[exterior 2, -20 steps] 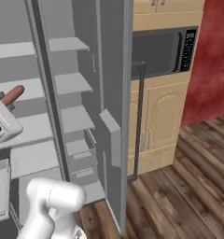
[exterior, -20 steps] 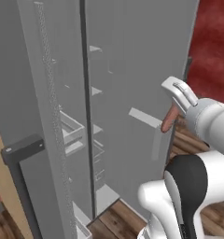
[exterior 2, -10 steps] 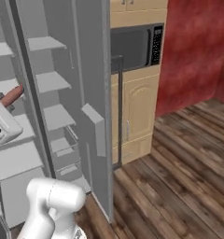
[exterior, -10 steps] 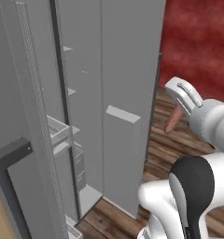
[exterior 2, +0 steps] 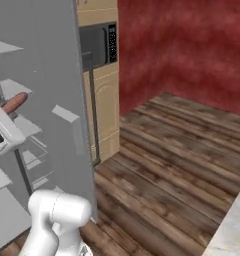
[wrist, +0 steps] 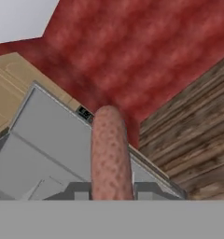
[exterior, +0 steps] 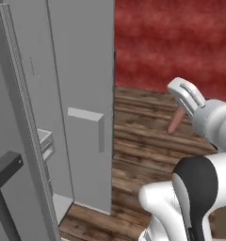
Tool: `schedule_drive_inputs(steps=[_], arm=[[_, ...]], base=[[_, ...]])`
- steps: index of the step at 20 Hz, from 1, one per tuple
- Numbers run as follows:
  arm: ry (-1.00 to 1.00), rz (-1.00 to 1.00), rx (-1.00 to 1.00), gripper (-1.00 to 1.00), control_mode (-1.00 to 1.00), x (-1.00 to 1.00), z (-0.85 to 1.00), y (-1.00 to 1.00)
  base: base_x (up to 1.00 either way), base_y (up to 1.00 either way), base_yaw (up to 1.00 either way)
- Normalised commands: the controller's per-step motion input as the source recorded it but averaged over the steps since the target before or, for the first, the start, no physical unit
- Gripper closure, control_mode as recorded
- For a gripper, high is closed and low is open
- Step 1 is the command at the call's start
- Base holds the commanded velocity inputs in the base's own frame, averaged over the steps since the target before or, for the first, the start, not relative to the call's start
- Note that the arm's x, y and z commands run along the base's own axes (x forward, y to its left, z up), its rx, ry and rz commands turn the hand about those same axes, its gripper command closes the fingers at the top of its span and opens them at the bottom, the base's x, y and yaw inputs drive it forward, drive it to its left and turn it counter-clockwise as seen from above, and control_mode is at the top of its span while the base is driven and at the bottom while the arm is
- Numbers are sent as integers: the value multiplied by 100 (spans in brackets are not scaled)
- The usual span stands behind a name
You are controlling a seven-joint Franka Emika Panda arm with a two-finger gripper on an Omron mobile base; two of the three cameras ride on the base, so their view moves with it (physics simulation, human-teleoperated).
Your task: Move the hot dog bun to the plate on the dining table and place the condiment next to that plate. Then navigate to the fridge and take the sausage and place it on the plate as well.
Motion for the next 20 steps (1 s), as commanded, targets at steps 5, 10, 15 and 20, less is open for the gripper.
schedule_drive_inputs(steps=[5, 10, 15, 20], arm=[[0, 0, 0, 100, 100, 0, 0, 0], [1, -53, 14, 100, -100, 7, -2, -51], [8, -43, 14, 100, -100, 80, 0, -56], [2, -7, 3, 100, 100, 19, 0, -11]], base=[[-83, -13, -52], [0, 0, 0], [0, 0, 0], [80, -58, -22]])
